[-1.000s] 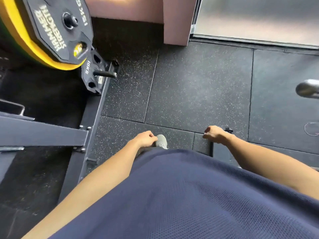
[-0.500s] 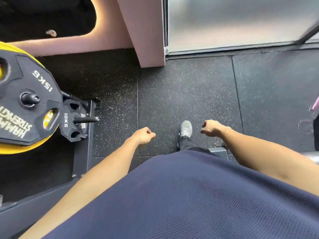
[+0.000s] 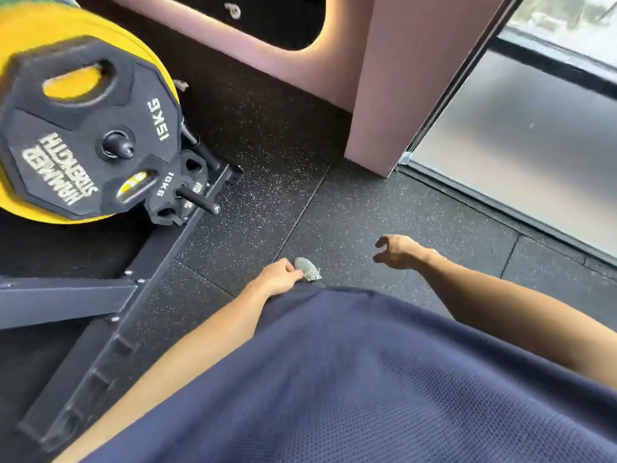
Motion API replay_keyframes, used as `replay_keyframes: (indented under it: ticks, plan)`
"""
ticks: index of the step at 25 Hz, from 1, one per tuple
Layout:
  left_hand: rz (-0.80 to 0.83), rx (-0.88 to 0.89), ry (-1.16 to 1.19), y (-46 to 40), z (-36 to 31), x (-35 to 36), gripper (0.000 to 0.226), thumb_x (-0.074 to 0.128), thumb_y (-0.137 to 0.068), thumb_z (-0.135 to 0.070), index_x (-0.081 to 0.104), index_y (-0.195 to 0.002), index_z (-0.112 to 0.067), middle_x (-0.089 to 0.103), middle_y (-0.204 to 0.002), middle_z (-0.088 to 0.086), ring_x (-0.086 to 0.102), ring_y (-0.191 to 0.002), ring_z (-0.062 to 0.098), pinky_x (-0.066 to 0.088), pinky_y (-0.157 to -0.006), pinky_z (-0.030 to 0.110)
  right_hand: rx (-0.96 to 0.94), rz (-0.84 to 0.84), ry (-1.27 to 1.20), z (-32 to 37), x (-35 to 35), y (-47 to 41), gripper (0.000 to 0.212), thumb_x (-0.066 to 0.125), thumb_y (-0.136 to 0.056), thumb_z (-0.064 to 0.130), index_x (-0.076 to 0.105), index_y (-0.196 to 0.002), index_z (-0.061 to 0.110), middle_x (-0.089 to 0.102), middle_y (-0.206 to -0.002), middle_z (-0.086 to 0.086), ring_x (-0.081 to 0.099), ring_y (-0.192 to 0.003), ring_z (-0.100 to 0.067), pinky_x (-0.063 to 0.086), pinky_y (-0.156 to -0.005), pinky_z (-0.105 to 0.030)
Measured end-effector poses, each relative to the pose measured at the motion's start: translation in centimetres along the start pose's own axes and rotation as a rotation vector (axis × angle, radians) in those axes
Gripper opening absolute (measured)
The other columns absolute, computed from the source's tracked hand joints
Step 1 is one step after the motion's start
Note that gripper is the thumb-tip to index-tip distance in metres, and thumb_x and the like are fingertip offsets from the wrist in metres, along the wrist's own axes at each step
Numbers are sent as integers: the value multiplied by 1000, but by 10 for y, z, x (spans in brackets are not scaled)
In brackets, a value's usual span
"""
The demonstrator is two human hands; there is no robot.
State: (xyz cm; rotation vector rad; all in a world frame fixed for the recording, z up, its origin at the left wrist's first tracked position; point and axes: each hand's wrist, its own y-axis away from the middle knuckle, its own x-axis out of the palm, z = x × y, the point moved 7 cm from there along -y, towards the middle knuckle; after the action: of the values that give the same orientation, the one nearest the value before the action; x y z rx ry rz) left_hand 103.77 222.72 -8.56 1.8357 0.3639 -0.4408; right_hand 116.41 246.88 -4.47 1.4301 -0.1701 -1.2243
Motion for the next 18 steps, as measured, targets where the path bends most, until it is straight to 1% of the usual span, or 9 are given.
replay_keyframes:
  ticks: [2, 4, 5, 7, 8, 11, 13, 16, 18]
  plan:
    - [-33, -27, 93, -12, 3, -19, 27, 53, -92, -43, 55, -105, -20, 63, -113, 5, 55, -103, 24, 42, -86, 34, -62, 13, 79, 28, -22, -26, 51, 59, -93, 31, 47, -139, 10, 54, -138, -11, 55, -122, -27, 43, -98, -29]
    - [-98, -79, 194, -16, 8, -43, 33, 52, -92, -47, 54, -112, -21, 61, -118, 5, 55, -110, 25, 42, -94, 37, -152, 18, 157, 61, -48, -47, 51, 59, -93, 32, 48, -138, 12, 55, -137, -9, 56, -121, -27, 43, -97, -29]
    - [-140, -107, 234, -16, 11, -57, 37, 51, -92, -48, 53, -117, -21, 59, -122, 6, 54, -114, 26, 41, -95, 37, -206, 17, 192, 80, -63, -55, 49, 59, -93, 32, 49, -138, 13, 55, -138, -8, 55, -122, -26, 43, -97, -29]
    - [-218, -160, 332, -10, 13, -81, 44, 51, -92, -49, 49, -126, -20, 57, -126, 7, 53, -116, 26, 39, -94, 37, -306, 15, 268, 117, -90, -68, 47, 57, -94, 32, 50, -137, 14, 53, -139, -6, 54, -123, -24, 42, -98, -28]
    - [-265, -183, 389, -5, 15, -92, 47, 52, -92, -49, 47, -129, -20, 58, -124, 7, 54, -114, 26, 40, -92, 37, -348, 0, 289, 135, -102, -74, 47, 58, -93, 34, 51, -136, 15, 54, -139, -6, 55, -122, -24, 43, -98, -29]
    - [-442, -227, 532, 17, 16, -132, 49, 53, -92, -51, 46, -130, -19, 63, -108, 6, 57, -99, 23, 40, -80, 34, -478, -50, 347, 184, -135, -81, 54, 60, -90, 39, 49, -137, 15, 54, -138, -7, 53, -125, -23, 40, -104, -30]
    - [-582, -245, 602, 40, 15, -164, 51, 54, -91, -52, 46, -129, -19, 62, -111, 6, 58, -96, 23, 40, -76, 33, -575, -69, 388, 219, -157, -75, 58, 61, -88, 42, 48, -138, 16, 54, -138, -9, 50, -128, -24, 39, -107, -31]
    - [-803, -236, 671, 86, 15, -225, 53, 54, -90, -54, 45, -131, -22, 60, -119, 4, 59, -104, 25, 44, -80, 35, -730, -141, 401, 282, -198, -52, 61, 62, -86, 43, 46, -139, 17, 56, -136, -10, 52, -126, -26, 41, -105, -35]
    - [-934, -213, 707, 125, 16, -266, 52, 55, -90, -54, 45, -131, -23, 60, -120, 0, 59, -108, 25, 44, -78, 34, -843, -189, 392, 323, -227, -24, 61, 62, -86, 41, 47, -139, 15, 56, -136, -12, 51, -127, -27, 41, -104, -36]
